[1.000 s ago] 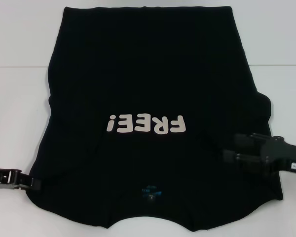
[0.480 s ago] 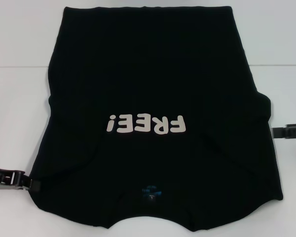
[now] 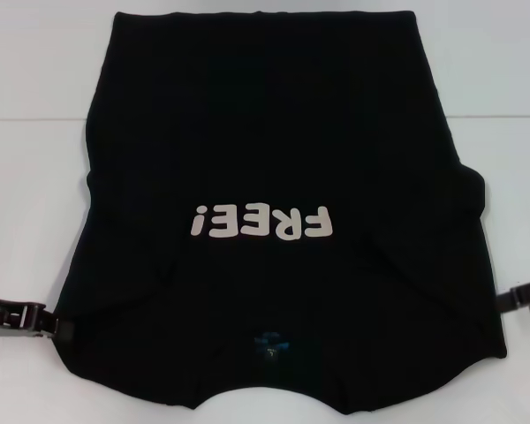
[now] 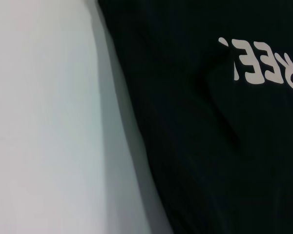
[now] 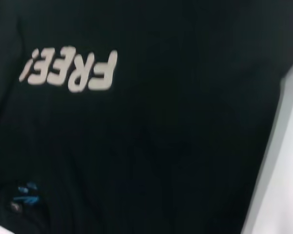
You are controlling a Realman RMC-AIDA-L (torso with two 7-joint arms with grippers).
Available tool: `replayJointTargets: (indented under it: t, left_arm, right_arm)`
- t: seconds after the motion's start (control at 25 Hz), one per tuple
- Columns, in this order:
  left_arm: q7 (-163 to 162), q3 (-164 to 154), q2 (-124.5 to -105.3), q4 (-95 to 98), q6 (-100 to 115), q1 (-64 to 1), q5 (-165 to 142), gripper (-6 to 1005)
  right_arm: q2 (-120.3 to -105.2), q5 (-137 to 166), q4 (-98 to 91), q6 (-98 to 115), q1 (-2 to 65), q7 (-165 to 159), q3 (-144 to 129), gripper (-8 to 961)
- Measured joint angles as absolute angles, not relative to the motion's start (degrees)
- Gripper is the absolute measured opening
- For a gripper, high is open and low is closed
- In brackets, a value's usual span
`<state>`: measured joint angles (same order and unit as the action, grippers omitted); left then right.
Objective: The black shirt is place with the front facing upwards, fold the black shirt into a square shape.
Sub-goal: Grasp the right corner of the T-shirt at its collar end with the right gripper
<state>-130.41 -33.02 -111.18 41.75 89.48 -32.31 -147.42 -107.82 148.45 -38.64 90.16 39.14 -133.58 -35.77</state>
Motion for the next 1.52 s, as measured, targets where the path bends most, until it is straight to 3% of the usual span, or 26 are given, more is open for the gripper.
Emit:
replayJointTargets:
  t: [1.52]
  left_arm:
    - [-129.75, -33.04, -111.44, 41.57, 89.99, -32.68, -147.39, 28]
  right_arm:
    - [-111.64, 148.97, -33.21, 89.4, 42.16, -133.12, -39.51, 788]
